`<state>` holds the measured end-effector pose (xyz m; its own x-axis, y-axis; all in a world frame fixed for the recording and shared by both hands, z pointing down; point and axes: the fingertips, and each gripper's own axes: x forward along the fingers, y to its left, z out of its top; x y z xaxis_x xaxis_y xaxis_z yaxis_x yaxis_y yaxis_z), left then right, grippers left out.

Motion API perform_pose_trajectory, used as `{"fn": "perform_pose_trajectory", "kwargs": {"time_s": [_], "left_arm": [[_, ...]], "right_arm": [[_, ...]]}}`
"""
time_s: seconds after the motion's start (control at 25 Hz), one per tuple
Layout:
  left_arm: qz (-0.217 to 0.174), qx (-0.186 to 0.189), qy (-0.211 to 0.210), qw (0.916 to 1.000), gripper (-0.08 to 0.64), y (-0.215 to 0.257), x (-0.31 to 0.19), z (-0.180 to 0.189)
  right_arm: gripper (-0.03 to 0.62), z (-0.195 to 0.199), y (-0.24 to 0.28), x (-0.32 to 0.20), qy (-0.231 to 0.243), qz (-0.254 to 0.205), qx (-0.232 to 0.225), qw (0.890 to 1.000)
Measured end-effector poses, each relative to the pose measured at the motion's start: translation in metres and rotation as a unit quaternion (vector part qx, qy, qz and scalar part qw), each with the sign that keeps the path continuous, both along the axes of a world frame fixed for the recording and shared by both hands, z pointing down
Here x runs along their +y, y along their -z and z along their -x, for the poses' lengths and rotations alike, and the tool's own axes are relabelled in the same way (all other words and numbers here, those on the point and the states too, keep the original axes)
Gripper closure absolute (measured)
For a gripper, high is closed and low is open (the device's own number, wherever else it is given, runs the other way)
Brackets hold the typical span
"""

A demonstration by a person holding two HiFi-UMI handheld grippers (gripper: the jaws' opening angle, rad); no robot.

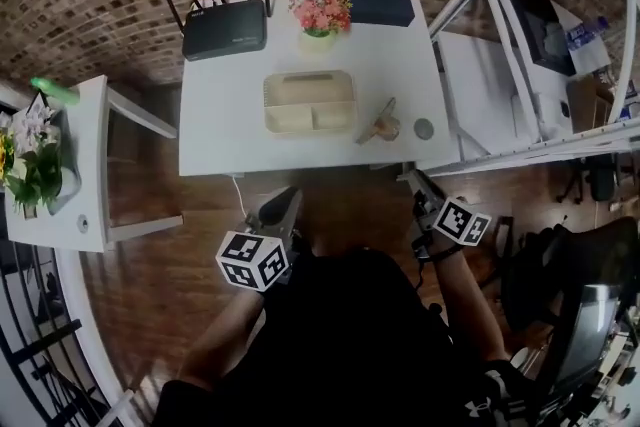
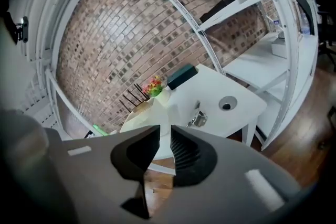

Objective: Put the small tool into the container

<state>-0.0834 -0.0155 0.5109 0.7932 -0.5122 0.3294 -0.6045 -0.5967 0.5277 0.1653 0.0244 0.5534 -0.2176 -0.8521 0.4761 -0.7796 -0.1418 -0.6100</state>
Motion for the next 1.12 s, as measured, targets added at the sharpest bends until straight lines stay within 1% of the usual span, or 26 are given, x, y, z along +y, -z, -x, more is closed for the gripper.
{"fn": "perform_pose_trajectory", "kwargs": {"time_s": [0.16,0.36,0.48,0.64,0.84,1.12], "left_arm": [[-0.001,-0.006,0.017,0.9998,0.537,-0.001,-0.020,0.008],[-0.002,-0.016,0.039,0.9991,0.537,0.005,-0.031,-0.003],[-0.007,-0.020,0.059,0.9980,0.537,0.014,-0.030,-0.011],[-0.013,-0.035,0.081,0.9960,0.537,0.017,-0.035,-0.019],[-0.010,-0.044,0.099,0.9941,0.537,0.015,-0.037,-0.023],[-0.009,-0.049,0.115,0.9922,0.537,0.014,-0.041,-0.020]], "right_arm": [[0.517,-0.006,-0.018,-0.025,0.000,0.018,-0.013,1.000],[0.518,-0.030,-0.045,-0.061,0.010,0.027,-0.032,0.999],[0.514,-0.046,-0.065,-0.075,0.012,0.042,-0.053,0.998],[0.487,-0.060,-0.094,-0.090,0.017,0.072,-0.086,0.994],[0.482,-0.063,-0.123,-0.100,0.018,0.108,-0.123,0.986],[0.480,-0.062,-0.137,-0.112,0.026,0.130,-0.141,0.981]]}}
